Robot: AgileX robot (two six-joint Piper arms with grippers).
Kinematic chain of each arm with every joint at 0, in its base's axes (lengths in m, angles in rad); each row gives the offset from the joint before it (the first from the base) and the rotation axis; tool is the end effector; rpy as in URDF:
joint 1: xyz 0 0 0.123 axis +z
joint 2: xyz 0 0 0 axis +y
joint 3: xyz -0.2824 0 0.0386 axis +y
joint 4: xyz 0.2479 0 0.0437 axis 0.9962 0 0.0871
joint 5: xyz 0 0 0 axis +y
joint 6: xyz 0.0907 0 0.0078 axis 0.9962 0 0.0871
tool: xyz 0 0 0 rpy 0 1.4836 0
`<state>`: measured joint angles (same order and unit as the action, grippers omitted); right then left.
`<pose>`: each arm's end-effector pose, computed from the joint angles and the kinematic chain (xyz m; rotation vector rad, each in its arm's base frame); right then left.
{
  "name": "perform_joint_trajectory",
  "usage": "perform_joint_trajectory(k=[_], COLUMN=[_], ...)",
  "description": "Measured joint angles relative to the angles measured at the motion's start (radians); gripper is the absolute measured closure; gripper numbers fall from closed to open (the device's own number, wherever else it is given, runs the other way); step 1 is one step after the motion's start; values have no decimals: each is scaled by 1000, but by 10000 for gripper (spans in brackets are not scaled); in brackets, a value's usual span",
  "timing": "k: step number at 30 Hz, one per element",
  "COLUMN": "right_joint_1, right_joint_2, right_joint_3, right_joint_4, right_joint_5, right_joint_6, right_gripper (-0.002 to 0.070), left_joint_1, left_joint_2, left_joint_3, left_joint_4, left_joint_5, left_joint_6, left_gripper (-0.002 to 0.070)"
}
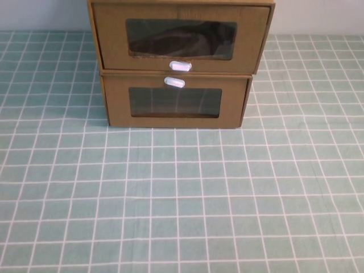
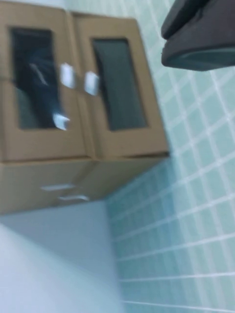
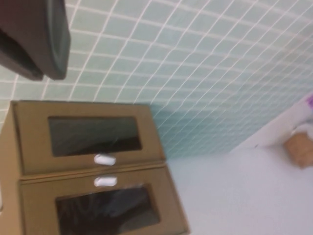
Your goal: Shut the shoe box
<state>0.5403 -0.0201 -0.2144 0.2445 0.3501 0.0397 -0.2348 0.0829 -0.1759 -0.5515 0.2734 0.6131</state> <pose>0.0291 0.0263 0.2542 -0.2860 1.6082 0.6936 0.0500 -0.0253 0.2464 0.3617 1.5890 -0.2356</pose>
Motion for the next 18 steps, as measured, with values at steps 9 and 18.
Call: perform_joint_trajectory(k=[9, 18], right_joint_1=[0, 0], right_joint_2=[2, 2], right_joint_3=[223, 240], right_joint_4=[-12, -16], right_joint_5=[-316, -194], right_joint_6=[-3, -6], right_gripper=[687, 687], left_joint_1=[0, 0], left_joint_2=[0, 0], left_joint_3=[199, 201], left_joint_4=[-13, -17], left_joint_5=[-227, -205], left_joint_6=[-2, -4], left_gripper=[680, 680])
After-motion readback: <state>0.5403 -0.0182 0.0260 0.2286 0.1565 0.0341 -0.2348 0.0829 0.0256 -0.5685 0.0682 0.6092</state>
